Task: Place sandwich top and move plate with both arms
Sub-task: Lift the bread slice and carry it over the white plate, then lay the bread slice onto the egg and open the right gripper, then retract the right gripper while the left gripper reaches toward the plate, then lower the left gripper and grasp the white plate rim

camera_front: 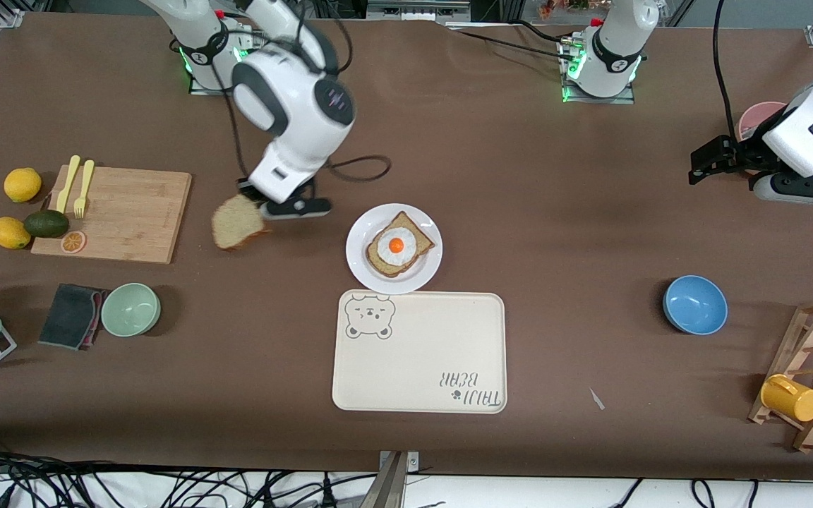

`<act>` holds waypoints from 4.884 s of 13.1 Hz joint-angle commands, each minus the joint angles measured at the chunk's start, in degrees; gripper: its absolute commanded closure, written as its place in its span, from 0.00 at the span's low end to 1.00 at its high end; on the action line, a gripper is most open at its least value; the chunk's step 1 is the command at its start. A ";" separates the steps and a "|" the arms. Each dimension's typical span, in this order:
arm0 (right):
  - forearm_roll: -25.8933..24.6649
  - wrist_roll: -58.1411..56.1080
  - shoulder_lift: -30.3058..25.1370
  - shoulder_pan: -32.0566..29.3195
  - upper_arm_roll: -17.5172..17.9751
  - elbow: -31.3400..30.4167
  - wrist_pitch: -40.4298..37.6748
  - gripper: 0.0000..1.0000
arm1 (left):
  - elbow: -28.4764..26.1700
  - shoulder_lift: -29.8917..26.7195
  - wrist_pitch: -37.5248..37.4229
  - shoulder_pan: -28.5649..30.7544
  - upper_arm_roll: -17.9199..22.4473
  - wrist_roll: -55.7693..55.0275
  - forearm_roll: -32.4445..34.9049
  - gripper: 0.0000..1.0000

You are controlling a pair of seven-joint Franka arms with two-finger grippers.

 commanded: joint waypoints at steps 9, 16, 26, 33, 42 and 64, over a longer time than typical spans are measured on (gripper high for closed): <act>-11.48 -5.65 16.92 18.87 -1.86 14.19 10.06 1.00 | 1.84 0.71 -1.50 0.14 -0.23 1.00 1.70 0.00; -11.74 -2.40 23.08 24.07 -6.52 19.76 7.58 1.00 | 1.84 0.71 -1.50 0.14 -0.31 1.09 1.70 0.00; 11.78 -9.25 1.06 21.89 -16.63 12.92 4.85 0.00 | 1.84 0.71 -1.59 0.14 -0.31 1.00 1.70 0.00; 28.32 -9.43 -14.60 5.53 -21.35 7.28 0.82 0.00 | 2.02 0.80 -1.59 0.05 -0.23 0.92 1.35 0.00; 38.07 -21.53 -19.10 -9.29 -31.40 12.38 -13.43 0.00 | 2.02 3.43 -3.34 -2.94 -0.40 0.92 -2.42 0.00; 40.02 -29.11 -15.58 -12.93 -33.42 17.74 -14.13 0.00 | 0.09 38.07 28.80 -17.16 -0.40 20.34 -60.97 0.14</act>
